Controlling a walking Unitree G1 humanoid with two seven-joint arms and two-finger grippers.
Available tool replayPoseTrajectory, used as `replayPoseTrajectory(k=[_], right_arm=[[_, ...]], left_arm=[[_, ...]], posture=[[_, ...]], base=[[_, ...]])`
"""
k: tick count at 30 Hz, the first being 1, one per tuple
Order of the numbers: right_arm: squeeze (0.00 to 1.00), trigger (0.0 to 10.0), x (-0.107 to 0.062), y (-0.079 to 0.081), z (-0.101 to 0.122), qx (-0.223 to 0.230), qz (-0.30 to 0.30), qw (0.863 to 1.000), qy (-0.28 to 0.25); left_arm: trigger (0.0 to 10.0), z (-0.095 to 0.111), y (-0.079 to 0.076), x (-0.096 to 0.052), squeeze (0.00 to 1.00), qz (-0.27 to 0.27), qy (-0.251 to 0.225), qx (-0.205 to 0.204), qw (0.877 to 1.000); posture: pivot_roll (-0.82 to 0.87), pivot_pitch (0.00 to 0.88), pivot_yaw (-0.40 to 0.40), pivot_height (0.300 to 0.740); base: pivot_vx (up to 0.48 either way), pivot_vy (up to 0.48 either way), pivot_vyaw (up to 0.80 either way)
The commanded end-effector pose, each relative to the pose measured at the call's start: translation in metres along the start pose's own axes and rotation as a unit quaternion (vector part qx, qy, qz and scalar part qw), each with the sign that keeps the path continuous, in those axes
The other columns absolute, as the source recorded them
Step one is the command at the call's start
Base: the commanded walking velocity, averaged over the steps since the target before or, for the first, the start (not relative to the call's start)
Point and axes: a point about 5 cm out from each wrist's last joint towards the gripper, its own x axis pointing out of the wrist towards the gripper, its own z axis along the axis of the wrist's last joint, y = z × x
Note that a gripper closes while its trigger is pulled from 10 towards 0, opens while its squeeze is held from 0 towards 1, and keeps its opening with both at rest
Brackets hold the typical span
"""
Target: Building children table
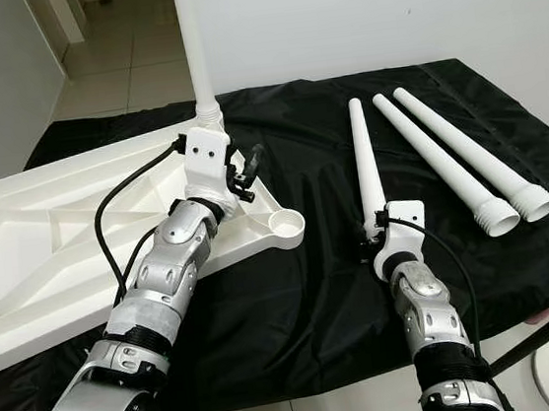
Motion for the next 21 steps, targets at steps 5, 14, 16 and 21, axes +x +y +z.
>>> replayPoseTrajectory(k=[5,14,16,21], right_arm=[[0.0,0.0,-0.006,0.001,-0.007,0.0,-0.011,1.0,-0.007],[0.0,10.0,-0.008,-0.009,-0.001,-0.021,-0.053,0.998,-0.027],[0.0,10.0,-0.008,-0.009,-0.001,-0.021,-0.053,0.998,-0.027],[0.0,10.0,-0.012,-0.013,0.012,-0.056,-0.061,0.995,-0.063]], left_arm=[[10.0,-0.006,-0.004,-0.006,0.0,-0.028,0.004,0.009,1.0],[10.0,-0.001,0.0,-0.009,1.0,-0.06,-0.006,-0.068,0.996],[10.0,-0.001,0.0,-0.009,1.0,-0.06,-0.006,-0.068,0.996],[10.0,0.012,0.003,-0.007,1.0,-0.083,-0.003,-0.103,0.991]], posture=[[-0.08,0.0,0.009,0.74],[-0.08,0.0,0.002,0.74],[-0.08,0.0,0.002,0.74],[-0.08,0.0,-0.003,0.74]], base=[[0.0,0.0,0.0],[0.0,0.0,0.0],[0.0,0.0,0.0],[0.0,0.0,0.0]])
